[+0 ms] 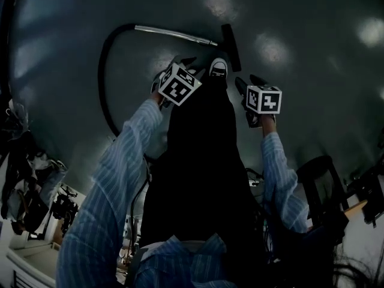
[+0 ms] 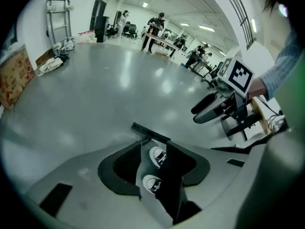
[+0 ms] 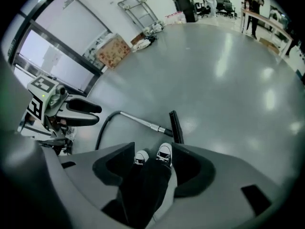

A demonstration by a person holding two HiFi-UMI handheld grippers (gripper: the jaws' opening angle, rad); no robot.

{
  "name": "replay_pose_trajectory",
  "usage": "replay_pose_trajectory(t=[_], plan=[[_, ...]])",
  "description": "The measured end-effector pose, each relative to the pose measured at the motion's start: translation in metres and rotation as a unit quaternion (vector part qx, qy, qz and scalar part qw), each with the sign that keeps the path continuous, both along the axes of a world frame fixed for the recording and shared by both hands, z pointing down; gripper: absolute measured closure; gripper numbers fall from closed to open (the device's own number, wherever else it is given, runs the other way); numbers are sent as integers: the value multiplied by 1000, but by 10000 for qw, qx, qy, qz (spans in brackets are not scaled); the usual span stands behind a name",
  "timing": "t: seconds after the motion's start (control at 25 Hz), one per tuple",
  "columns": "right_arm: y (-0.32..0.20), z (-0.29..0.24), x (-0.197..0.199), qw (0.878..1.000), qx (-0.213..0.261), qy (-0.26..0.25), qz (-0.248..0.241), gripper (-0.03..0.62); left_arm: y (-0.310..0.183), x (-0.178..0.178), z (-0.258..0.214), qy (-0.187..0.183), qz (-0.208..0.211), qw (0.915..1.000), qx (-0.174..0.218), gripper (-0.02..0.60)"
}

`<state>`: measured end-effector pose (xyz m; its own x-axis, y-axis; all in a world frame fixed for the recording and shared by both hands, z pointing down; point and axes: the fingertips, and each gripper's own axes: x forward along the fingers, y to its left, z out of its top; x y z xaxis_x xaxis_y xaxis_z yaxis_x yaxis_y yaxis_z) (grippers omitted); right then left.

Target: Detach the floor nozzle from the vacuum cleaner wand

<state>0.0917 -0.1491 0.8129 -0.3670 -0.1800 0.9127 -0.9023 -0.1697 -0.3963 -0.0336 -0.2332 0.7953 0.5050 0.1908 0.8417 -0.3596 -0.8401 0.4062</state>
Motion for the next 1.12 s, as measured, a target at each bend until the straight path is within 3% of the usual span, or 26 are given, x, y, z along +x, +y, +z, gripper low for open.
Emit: replay_pose_trajectory(t=[0.32,0.56,0.76,1.12], plan=[[-5,142,13,9975,-180,463,-496,341,-11,11,158,-489,1046,9921,484,389],[13,230,29,9945,-354,661,-726,335,5,29,260,-805,2414,9620,991,386],[0,268,2,9964,-394,374,-652,334,1,28,313,-1001,3165,9333,1367,382],[-17,313,16,9864,-495,1200,-1010,335,2,44,357,-1114,3538,9153,1572,383]])
